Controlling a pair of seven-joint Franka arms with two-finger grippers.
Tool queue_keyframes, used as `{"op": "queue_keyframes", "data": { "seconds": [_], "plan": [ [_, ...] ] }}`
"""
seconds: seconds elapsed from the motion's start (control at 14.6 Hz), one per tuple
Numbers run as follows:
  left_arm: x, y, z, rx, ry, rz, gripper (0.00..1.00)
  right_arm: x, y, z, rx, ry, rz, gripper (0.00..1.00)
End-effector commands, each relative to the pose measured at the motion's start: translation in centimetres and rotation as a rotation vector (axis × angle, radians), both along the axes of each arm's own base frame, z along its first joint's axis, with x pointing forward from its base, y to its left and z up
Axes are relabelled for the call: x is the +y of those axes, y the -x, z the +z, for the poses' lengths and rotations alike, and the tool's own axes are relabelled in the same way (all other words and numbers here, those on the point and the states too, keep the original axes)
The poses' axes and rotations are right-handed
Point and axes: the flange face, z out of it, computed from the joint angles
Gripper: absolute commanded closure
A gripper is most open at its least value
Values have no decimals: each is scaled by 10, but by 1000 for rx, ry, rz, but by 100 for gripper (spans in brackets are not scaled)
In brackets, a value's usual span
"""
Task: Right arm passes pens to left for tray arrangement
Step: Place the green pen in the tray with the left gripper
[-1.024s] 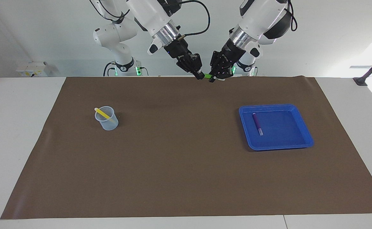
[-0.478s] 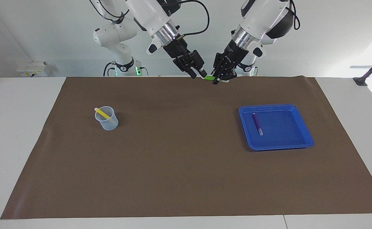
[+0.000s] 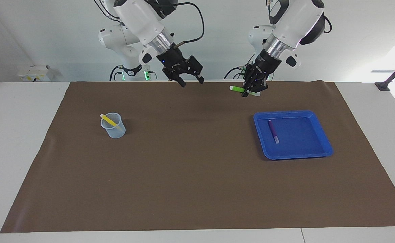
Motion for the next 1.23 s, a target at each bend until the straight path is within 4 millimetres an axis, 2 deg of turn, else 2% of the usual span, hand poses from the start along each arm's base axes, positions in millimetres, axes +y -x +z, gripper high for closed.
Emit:
{"op": "queue_keyframes", "data": {
  "seconds": [0.0, 0.14, 0.27, 0.34, 0.55, 0.68, 0.75, 0.89, 1.02, 1.16],
  "plan": [
    [26, 3, -17, -52, -55, -170, 100, -61, -9, 1, -87, 82, 279, 0],
    [52, 1, -30, -75, -88, -356, 100, -103, -7, 1, -118, 195, 417, 0],
    [80, -1, -45, -101, -106, -523, 100, -160, -9, -5, -165, 265, 580, 0],
    [95, -2, -56, -112, -111, -582, 100, -175, -9, -8, -207, 279, 652, 0],
    [136, 0, -90, -160, -121, -774, 100, -202, -7, -31, -260, 458, 936, 0],
    [162, -3, -112, -181, -145, -913, 100, -226, -6, -54, -317, 471, 1116, 0],
    [171, -9, -134, -155, -170, -1002, 100, -235, -6, -65, -349, 480, 1188, 0],
    [189, -19, -163, -149, -197, -1131, 100, -256, -8, -89, -378, 492, 1271, 2],
    [209, -25, -184, -160, -222, -1258, 100, -271, -9, -122, -426, 497, 1380, 15],
    [219, -34, -207, -155, -259, -1354, 100, -293, -4, -146, -452, 515, 1422, 29]
  ]
}}
